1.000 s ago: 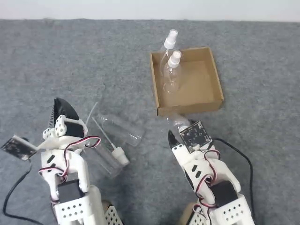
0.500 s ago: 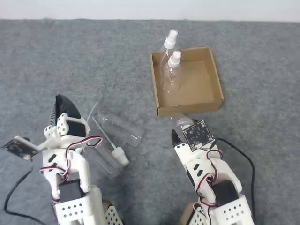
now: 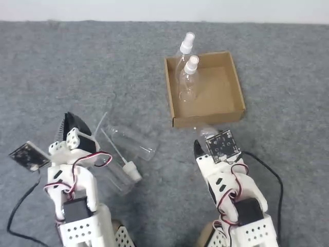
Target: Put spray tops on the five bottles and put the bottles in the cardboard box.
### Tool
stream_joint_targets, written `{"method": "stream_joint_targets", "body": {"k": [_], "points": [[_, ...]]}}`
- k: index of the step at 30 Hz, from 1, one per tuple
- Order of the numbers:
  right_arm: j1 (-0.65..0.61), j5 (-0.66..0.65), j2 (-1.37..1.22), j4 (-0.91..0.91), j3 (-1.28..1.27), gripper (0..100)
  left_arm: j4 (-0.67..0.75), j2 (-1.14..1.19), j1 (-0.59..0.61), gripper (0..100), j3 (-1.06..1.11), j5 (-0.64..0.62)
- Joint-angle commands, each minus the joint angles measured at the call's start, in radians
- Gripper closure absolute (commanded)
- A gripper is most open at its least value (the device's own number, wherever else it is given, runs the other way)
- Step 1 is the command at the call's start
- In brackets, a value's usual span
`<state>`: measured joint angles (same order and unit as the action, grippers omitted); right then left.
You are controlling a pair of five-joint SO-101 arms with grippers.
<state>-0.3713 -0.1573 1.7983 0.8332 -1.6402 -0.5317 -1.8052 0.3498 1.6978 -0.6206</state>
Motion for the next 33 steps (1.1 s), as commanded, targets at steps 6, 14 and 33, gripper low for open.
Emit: {"method": "stream_joint_targets", "body": {"k": [6,14,33], "points": [[0.033,0.006,0.018,0.028,0.084,88.7,-0.048,-0.017,0.032,99,-0.013,0.017],[0.031,-0.008,0.018,0.094,0.181,88.7,-0.046,-0.017,0.077,99,-0.013,0.017],[0.027,-0.117,0.005,0.128,0.433,98.8,-0.044,-0.017,0.080,99,-0.013,0.017]]}}
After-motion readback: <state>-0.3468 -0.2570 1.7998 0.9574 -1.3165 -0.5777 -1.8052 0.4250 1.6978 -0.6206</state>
